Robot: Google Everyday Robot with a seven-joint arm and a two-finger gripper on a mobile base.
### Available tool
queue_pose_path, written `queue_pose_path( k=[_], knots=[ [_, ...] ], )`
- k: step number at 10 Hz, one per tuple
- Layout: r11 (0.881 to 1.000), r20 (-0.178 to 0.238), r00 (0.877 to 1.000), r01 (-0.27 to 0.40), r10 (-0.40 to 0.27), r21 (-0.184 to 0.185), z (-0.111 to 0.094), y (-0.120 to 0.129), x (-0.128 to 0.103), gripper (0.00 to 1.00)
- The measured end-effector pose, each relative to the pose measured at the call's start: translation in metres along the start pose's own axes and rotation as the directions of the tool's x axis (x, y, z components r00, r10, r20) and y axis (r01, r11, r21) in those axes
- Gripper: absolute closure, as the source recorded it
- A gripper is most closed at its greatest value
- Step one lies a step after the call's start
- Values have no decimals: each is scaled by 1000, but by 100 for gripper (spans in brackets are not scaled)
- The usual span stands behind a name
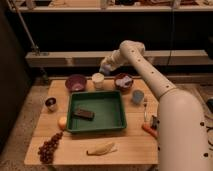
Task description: Place sponge in paper cup
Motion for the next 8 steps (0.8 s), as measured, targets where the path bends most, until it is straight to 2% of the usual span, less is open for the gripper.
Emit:
queue_pose_path(
  k=[3, 8],
  knots=[
    [997, 21, 997, 76, -76, -14, -7, -6, -11, 100],
    [987, 71, 985, 158, -157, -8, 1, -28, -32, 100]
  ],
)
